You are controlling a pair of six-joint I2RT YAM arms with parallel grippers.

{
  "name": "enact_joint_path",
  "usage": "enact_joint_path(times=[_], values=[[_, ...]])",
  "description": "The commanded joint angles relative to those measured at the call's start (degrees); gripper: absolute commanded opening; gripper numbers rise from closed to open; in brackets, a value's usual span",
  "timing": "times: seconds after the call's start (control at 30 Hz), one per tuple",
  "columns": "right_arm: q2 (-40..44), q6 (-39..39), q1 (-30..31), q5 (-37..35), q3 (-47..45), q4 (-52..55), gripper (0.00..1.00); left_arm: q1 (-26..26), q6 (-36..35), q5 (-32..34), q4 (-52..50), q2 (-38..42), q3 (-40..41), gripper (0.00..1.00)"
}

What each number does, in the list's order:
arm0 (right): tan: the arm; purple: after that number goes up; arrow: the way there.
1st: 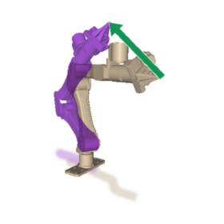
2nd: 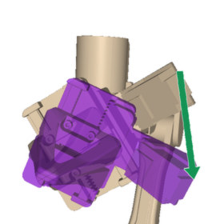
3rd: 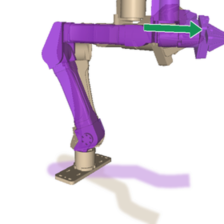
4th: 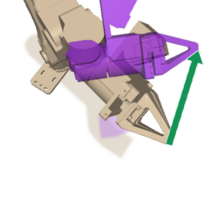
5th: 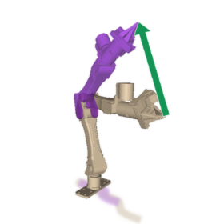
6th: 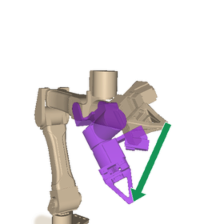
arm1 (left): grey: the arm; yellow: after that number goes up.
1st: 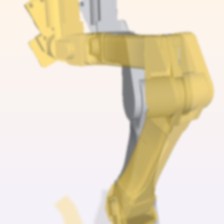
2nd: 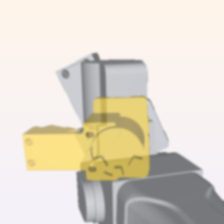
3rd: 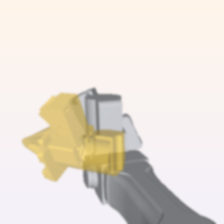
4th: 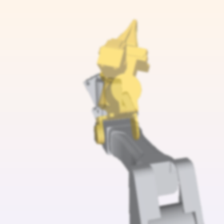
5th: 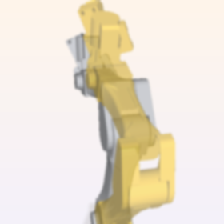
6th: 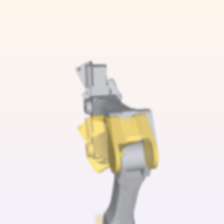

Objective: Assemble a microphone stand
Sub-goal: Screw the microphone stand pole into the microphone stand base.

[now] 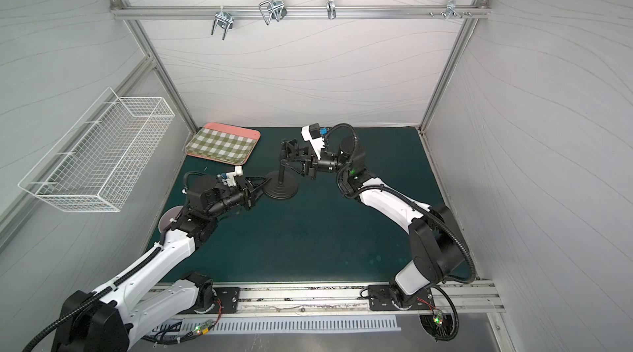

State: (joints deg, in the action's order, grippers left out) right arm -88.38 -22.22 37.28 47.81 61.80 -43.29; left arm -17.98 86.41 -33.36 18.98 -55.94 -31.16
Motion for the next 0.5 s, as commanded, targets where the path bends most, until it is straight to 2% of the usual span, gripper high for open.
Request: enact_joint_path(times=[0.0, 0.2, 0.33, 0.4, 0.47], values=[[1.36, 2.76, 2.75, -6.78, 0.54, -0.21, 0.32, -0.22, -0.1, -2.5, 5.8, 1.36, -2.94, 0.0], [6.76, 6.49, 7.47, -24.74, -4.14, 1.81, 0.19, -0.22, -0.21, -2.49, 5.8, 1.14, -2.86, 0.0], [11.4, 10.5, 14.86, -47.29, -5.33, 8.38, 0.17, -0.22, -0.22, -2.37, 5.8, 0.71, -3.01, 0.0], [11.93, 12.13, 19.88, -58.58, -4.58, 11.1, 0.12, -0.22, -0.22, -2.41, 5.85, 0.49, -3.25, 0.0], [11.13, 14.07, 25.31, -71.38, -2.42, 13.73, 0.16, -0.22, -0.43, -2.24, 6.0, 0.35, -3.25, 0.0]])
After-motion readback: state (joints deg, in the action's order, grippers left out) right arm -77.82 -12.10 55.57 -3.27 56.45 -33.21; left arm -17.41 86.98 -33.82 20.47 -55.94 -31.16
